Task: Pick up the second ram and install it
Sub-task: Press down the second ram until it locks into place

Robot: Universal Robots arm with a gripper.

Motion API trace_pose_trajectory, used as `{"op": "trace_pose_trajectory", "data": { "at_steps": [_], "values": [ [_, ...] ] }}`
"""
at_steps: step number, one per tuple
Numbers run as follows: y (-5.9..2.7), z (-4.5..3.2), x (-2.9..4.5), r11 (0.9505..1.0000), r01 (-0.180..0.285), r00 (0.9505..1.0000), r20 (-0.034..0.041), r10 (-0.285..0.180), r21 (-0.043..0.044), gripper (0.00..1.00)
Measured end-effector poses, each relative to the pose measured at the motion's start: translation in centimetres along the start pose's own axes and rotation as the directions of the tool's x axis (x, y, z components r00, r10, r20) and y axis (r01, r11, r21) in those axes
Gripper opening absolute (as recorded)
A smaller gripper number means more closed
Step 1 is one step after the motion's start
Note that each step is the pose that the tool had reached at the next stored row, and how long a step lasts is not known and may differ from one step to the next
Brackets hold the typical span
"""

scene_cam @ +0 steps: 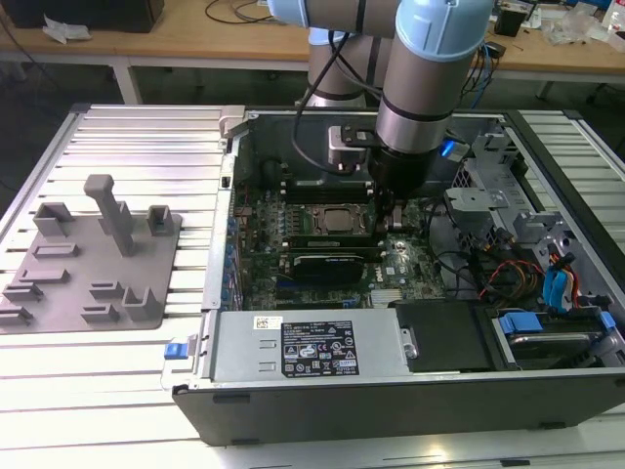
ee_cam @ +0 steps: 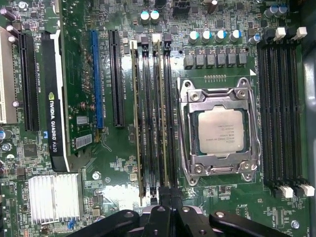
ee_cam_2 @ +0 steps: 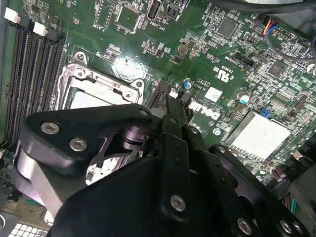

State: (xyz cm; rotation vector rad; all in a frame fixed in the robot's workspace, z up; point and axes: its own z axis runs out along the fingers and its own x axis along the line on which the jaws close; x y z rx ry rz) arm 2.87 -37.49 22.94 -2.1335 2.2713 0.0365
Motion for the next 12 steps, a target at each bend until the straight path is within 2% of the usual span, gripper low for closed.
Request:
{"op": "trace_pose_trajectory", "data": {
  "at_steps": [2,7,10,12],
  "values": [
    [0.0,-0.24,-0.03,1.0,0.0,1.0,0.0011,0.0,0.0002,0.08],
    [0.0,-2.12,-0.08,1.0,0.0,1.0,-0.0026,0.0,0.0002,0.08],
    [0.05,-2.3,-0.08,1.0,0.0,1.0,-0.0029,0.0,0.0003,0.08],
    [1.04,-2.29,-0.01,1.0,0.0,1.0,-0.0029,0.0,0.0003,0.08]
  ]
}}
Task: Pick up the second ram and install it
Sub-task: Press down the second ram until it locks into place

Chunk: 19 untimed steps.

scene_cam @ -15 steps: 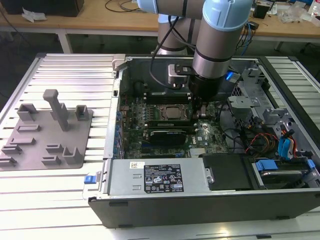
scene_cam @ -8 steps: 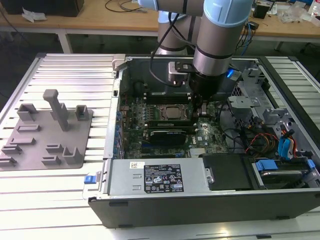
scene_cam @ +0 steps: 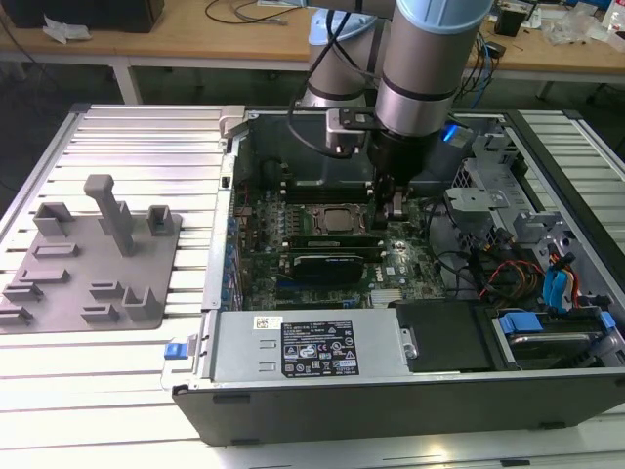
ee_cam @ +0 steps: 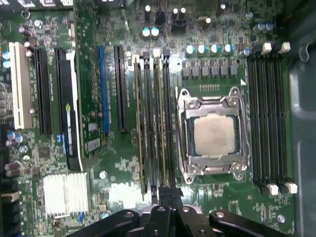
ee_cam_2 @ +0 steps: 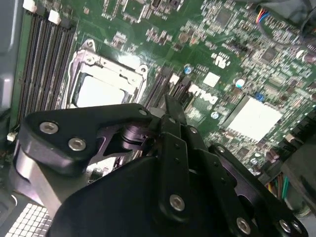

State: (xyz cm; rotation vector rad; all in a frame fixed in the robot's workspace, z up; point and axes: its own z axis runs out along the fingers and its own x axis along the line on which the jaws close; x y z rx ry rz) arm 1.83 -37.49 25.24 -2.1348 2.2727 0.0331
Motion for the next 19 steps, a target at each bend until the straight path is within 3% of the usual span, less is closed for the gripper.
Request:
{"op": "trace_pose_trajectory", "data": {
  "at_steps": [3,5,6,8,11,14,19],
  "values": [
    [1.62,0.01,0.1,1.0,0.0,1.0,0.0,0.0,0.0005,0.08],
    [2.21,0.01,0.14,1.0,0.0,1.0,0.0,0.0,0.0007,0.08],
    [3.19,0.02,0.19,1.0,0.0,1.0,0.0003,0.0,0.0015,0.08],
    [3.86,0.02,0.24,1.0,0.0,1.0,0.0002,0.0,0.0018,0.08],
    [5.84,0.04,0.37,1.0,0.0,1.0,0.0003,0.0,0.003,0.08],
    [6.85,0.07,0.43,1.0,0.0,1.0,0.0002,0.0,0.0035,0.08],
    [7.81,0.5,0.49,1.0,0.0,1.0,0.0003,0.0,0.0043,0.08]
  ]
}}
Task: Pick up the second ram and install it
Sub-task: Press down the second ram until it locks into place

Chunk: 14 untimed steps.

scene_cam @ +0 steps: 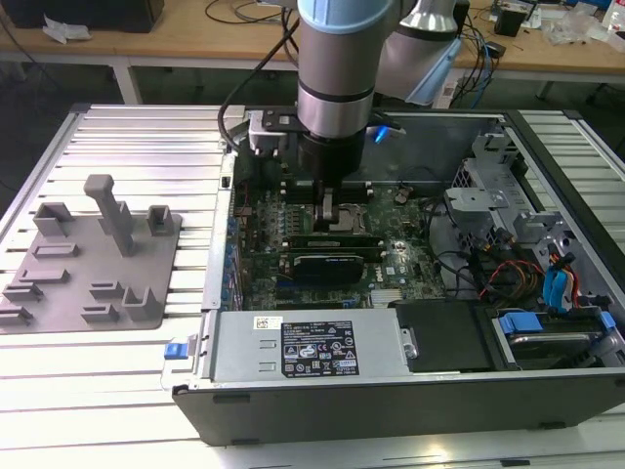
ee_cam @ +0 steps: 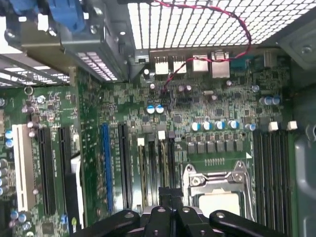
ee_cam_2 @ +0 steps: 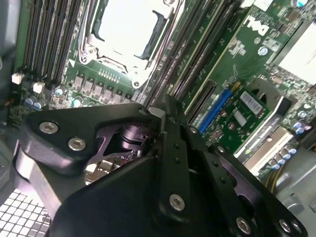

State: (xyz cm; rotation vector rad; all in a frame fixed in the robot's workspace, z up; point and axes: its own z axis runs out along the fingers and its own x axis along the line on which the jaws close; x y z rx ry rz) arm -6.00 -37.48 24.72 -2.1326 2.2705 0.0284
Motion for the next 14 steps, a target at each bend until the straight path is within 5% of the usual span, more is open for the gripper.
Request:
{"op": "trace_pose_trajectory", "data": {
  "at_steps": [14],
  "values": [
    [0.08,1.09,0.0,1.0,0.0,1.0,0.0003,0.0,0.0008,0.08]
  ]
}}
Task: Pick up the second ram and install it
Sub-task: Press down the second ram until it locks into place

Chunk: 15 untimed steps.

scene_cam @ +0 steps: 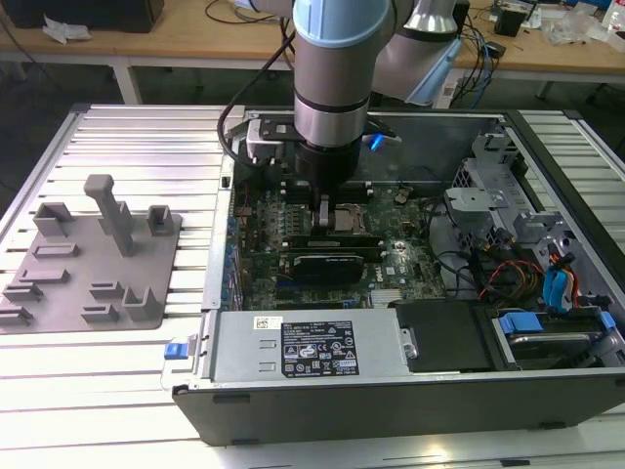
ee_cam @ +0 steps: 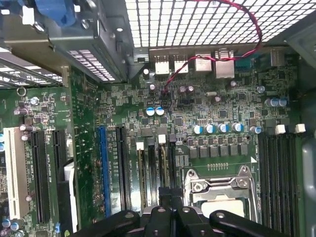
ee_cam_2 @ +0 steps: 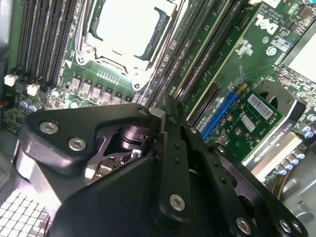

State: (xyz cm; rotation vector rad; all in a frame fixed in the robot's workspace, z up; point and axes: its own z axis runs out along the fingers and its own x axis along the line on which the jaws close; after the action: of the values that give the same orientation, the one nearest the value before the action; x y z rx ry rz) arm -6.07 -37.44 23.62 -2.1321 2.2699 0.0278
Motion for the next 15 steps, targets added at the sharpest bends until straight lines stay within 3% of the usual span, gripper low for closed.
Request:
{"op": "trace_pose_trajectory", "data": {
  "at_steps": [15],
  "values": [
    [0.01,0.68,0.03,1.0,0.0,1.0,-0.0007,0.0,-0.0001,0.08]
  ]
}}
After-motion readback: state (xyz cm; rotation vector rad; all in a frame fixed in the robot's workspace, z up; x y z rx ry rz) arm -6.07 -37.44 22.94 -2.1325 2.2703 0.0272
